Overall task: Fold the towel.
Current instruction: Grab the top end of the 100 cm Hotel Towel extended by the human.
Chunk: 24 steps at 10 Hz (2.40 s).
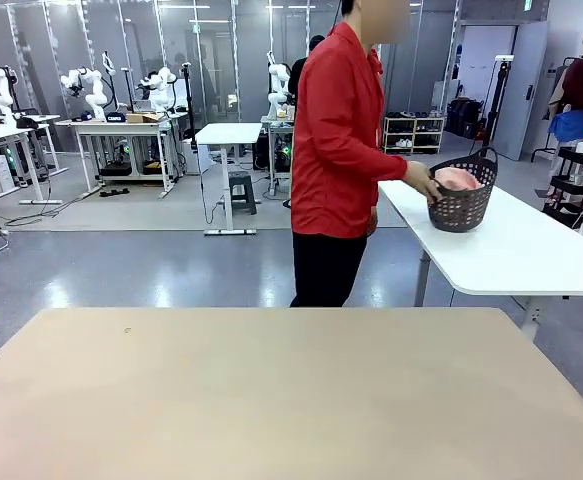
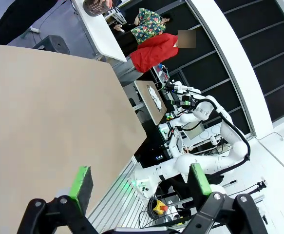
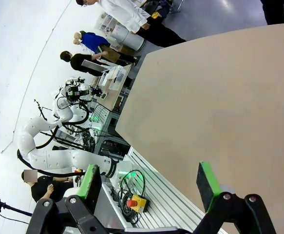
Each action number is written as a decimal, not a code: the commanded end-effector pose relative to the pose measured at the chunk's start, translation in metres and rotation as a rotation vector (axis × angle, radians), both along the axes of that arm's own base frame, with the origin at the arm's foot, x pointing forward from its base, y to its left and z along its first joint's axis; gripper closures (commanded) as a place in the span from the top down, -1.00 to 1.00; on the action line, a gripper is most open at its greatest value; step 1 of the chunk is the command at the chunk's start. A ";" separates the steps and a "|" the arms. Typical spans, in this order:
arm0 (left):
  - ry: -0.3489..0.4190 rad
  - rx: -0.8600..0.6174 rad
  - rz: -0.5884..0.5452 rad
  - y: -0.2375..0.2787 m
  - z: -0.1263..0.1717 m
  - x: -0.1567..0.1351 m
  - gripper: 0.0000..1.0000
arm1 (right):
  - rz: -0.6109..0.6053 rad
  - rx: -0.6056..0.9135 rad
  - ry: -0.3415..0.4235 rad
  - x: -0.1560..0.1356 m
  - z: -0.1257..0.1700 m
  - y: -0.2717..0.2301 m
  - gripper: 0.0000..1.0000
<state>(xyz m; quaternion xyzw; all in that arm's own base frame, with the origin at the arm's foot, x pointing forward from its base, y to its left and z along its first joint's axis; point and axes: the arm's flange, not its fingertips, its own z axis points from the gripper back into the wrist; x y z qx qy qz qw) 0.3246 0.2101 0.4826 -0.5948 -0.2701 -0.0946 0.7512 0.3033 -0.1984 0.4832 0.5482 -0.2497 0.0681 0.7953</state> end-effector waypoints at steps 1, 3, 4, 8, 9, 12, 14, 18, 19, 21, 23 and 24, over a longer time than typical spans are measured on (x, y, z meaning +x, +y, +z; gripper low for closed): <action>-0.015 -0.011 -0.013 0.001 0.000 -0.001 1.00 | 0.003 0.004 -0.026 0.002 0.001 -0.001 1.00; -0.015 -0.011 -0.013 0.001 0.000 -0.001 1.00 | 0.003 0.004 -0.026 0.002 0.001 -0.001 1.00; -0.015 -0.011 -0.013 0.001 0.000 -0.001 1.00 | 0.003 0.004 -0.026 0.002 0.001 -0.001 1.00; -0.015 -0.011 -0.013 0.001 0.000 -0.001 1.00 | 0.003 0.004 -0.026 0.002 0.001 -0.001 1.00; -0.015 -0.011 -0.013 0.001 0.000 -0.001 1.00 | 0.003 0.004 -0.026 0.002 0.001 -0.001 1.00; -0.015 -0.011 -0.013 0.001 0.000 -0.001 1.00 | 0.003 0.004 -0.026 0.002 0.001 -0.001 1.00; -0.015 -0.011 -0.013 0.001 0.000 -0.001 1.00 | 0.003 0.004 -0.026 0.002 0.001 -0.001 1.00; -0.015 -0.011 -0.013 0.001 0.000 -0.001 1.00 | 0.003 0.004 -0.026 0.002 0.001 -0.001 1.00; -0.015 -0.011 -0.013 0.001 0.000 -0.001 1.00 | 0.003 0.004 -0.026 0.002 0.001 -0.001 1.00; -0.015 -0.011 -0.013 0.001 0.000 -0.001 1.00 | 0.003 0.004 -0.026 0.002 0.001 -0.001 1.00; -0.015 -0.011 -0.013 0.001 0.000 -0.001 1.00 | 0.003 0.004 -0.026 0.002 0.001 -0.001 1.00; -0.015 -0.011 -0.013 0.001 0.000 -0.001 1.00 | 0.003 0.004 -0.026 0.002 0.001 -0.001 1.00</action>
